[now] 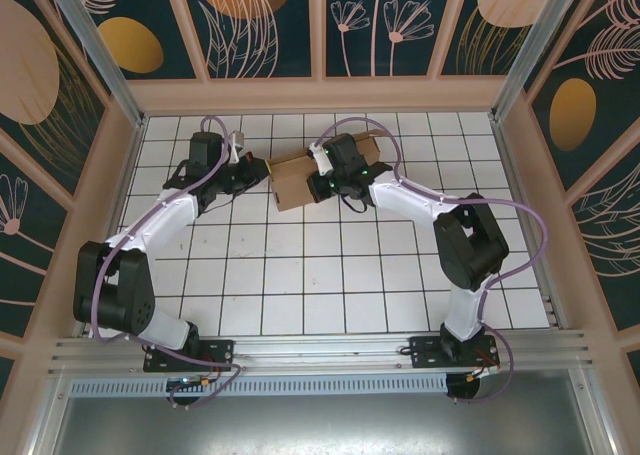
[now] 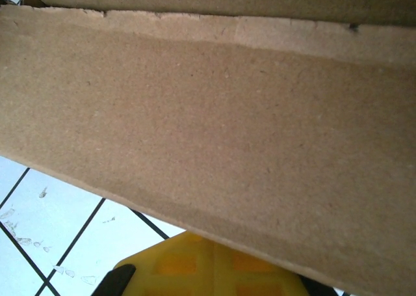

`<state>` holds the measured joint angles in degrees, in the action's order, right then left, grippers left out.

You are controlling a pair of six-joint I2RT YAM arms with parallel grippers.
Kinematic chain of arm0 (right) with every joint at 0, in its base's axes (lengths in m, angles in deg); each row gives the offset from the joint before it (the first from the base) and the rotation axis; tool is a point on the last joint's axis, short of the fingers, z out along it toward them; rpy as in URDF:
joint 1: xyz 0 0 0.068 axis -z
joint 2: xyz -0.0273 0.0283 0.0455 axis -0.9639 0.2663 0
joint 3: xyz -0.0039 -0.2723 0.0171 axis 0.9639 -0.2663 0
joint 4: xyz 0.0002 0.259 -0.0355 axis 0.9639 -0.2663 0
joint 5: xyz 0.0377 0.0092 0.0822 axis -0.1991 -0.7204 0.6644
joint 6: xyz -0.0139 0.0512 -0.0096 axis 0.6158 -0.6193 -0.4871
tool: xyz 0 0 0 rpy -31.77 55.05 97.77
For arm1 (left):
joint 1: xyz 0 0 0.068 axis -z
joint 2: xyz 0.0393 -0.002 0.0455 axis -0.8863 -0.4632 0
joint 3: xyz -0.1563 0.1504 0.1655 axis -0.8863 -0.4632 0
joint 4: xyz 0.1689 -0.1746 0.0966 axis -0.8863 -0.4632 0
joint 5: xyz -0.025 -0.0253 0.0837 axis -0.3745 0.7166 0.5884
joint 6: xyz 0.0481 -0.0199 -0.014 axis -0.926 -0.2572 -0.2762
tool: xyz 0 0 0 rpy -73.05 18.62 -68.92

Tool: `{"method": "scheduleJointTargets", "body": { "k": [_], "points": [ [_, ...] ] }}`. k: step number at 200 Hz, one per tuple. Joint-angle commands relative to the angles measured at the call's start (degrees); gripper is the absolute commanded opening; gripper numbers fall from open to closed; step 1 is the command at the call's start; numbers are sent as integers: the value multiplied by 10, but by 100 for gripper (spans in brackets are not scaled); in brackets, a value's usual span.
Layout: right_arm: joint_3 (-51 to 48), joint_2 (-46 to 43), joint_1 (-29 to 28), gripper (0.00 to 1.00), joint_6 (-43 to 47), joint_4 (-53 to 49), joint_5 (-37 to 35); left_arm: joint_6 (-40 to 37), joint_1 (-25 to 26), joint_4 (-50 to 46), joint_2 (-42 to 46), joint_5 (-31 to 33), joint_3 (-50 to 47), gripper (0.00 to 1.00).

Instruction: Fold the paper box

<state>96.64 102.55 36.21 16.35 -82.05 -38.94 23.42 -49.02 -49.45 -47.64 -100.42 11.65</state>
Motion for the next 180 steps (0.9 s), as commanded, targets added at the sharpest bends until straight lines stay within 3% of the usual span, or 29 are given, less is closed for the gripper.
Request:
{"method": "scheduleJointTargets", "body": {
  "k": [1, 36, 83, 110, 132, 161, 180],
  "points": [
    [21, 8, -2, 5, 3, -13, -3, -18, 0, -66, -5, 25, -25, 0],
    [26, 3, -1, 10, 8, -17, 3, -39, 0, -76, -9, 48, -28, 0],
    [46, -47, 7, 25, 27, -32, 48, -72, 9, -103, -23, 81, 4, 0],
    [44, -120, 41, 27, 47, -40, 81, -87, 15, -119, -28, 90, 31, 0],
    [21, -190, 87, 27, 64, -29, 48, -98, 19, -136, -34, 98, 55, 0],
    [-65, -275, 146, 30, 159, 36, -74, -103, 26, -147, -44, 106, 77, 0],
    [-136, -316, 195, 34, 280, 71, -10, -108, 31, -151, -49, 110, 86, 0]
  ]
}}
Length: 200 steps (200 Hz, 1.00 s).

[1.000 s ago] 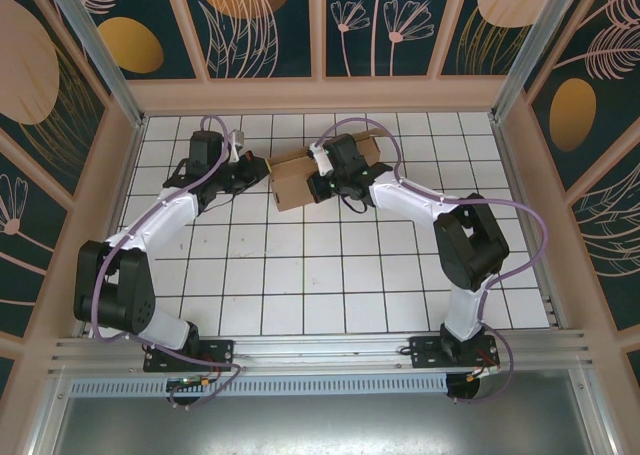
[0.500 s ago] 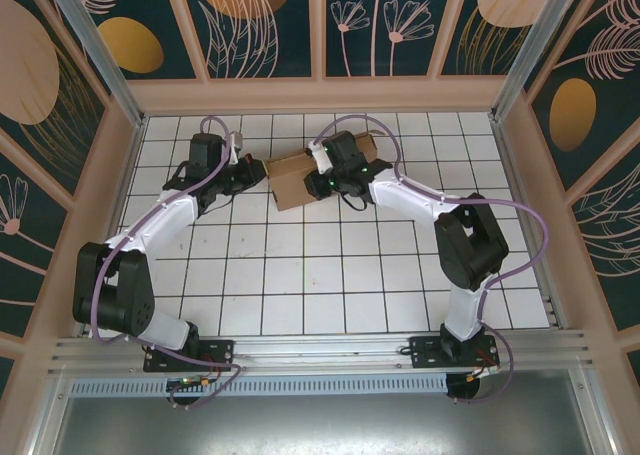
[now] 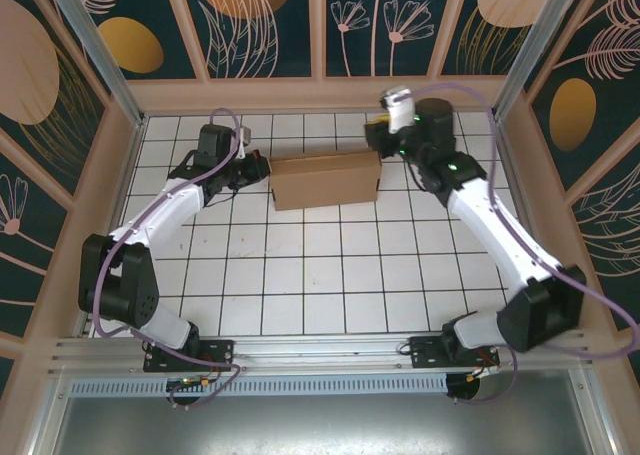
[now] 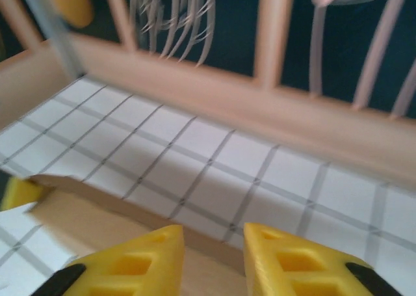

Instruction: Fold the paper box

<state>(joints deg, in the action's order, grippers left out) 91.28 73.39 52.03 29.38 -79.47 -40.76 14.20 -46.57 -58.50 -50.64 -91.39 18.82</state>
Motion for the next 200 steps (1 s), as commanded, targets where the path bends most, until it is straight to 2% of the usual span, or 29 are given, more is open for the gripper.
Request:
{"method": "scheduleJointTargets", "body": {
  "k": [1, 20, 38, 48, 62, 95, 110, 126, 200],
  "points": [
    [-89, -27, 39, 34, 157, 50, 13, -16, 7, -61, -19, 20, 14, 0],
    [-214, -70, 115, 36, 278, 163, 144, -24, 10, -70, -24, 29, 25, 0],
    [-314, -87, 211, 36, 271, 334, 331, -29, 12, -70, -26, 31, 29, 0],
    [-331, -74, 225, 38, 286, 376, 366, -34, 12, -71, -27, 35, 30, 0],
    [-298, -39, 229, 41, 330, 335, 392, -43, 13, -77, -28, 43, 31, 0],
    [-217, 41, 226, 43, 377, 273, 407, -42, 17, -73, -30, 43, 30, 0],
    [-172, 73, 213, 44, 420, 216, 385, -41, 18, -73, -31, 41, 33, 0],
    [-139, 101, 205, 43, 432, 202, 370, -40, 18, -74, -31, 40, 36, 0],
    [-61, 189, 179, 40, 486, 126, 350, -46, 18, -78, -25, 41, 30, 0]
  ]
}}
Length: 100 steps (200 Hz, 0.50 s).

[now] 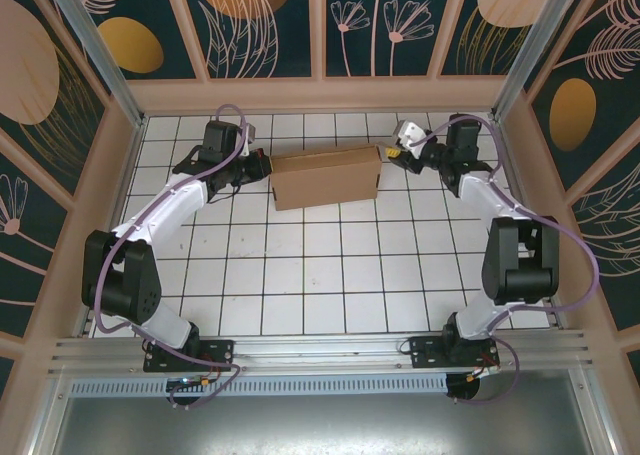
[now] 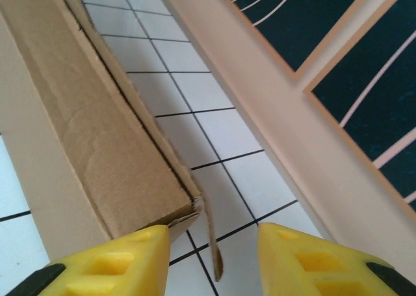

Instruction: Fold the paper box

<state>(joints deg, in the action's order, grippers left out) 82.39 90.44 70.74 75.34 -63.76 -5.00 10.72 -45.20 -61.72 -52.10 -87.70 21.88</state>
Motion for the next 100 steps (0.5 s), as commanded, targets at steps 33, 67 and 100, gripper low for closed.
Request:
{"method": "scheduleJointTargets", "body": {
  "k": [33, 67, 100],
  "points": [
    [48, 41, -14, 37, 32, -43, -22, -10, 4, -48, -12, 2, 4, 0],
    [53, 47, -15, 20, 23, -48, -15, -7, 4, -45, -13, -4, 7, 0],
    [60, 51, -26, 9, 18, -59, -15, -8, 3, -42, -16, -6, 6, 0]
  ]
}}
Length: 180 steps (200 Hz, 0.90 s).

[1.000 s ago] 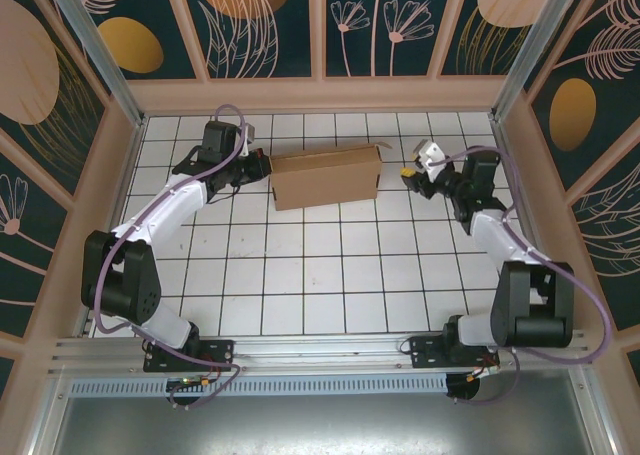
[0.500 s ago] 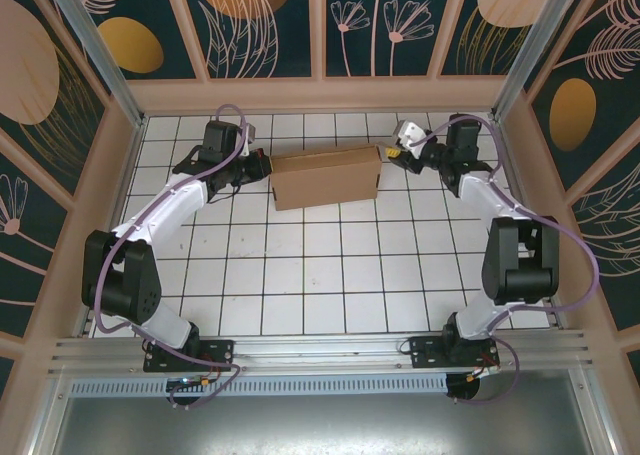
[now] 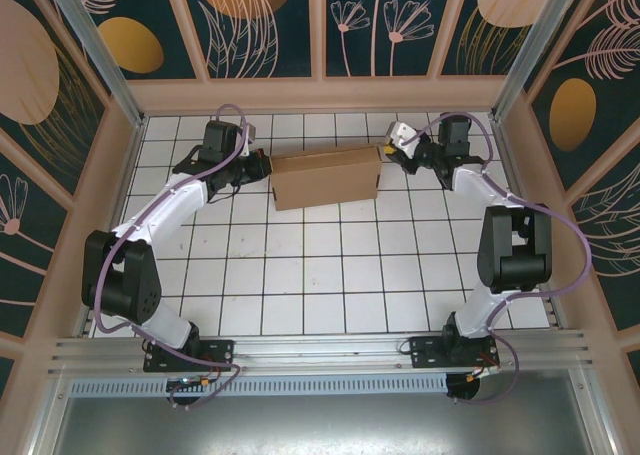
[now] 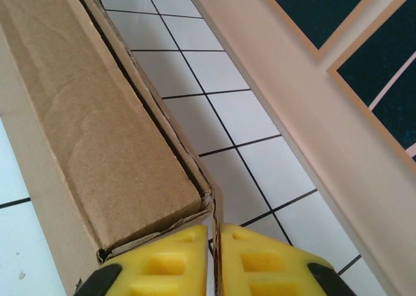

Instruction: Fold the paper box

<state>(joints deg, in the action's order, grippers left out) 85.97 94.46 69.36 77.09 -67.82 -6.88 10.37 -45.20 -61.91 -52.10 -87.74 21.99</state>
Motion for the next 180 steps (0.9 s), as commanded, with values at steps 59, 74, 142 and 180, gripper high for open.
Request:
{"method": "scheduleJointTargets", "body": {
  "k": [59, 74, 142, 180],
  "points": [
    [30, -15, -30, 0, -85, -24, -37, -7, 4, -40, -11, -1, 2, 0],
    [50, -18, -40, 0, -133, -49, -66, -8, 4, -40, -9, 0, 2, 0],
    [125, -2, -89, 0, -377, -176, -187, -6, 4, -43, -8, 4, 8, 0],
    [142, -14, -93, 0, -483, -201, -195, -4, 4, -43, -13, 3, 10, 0]
  ]
}}
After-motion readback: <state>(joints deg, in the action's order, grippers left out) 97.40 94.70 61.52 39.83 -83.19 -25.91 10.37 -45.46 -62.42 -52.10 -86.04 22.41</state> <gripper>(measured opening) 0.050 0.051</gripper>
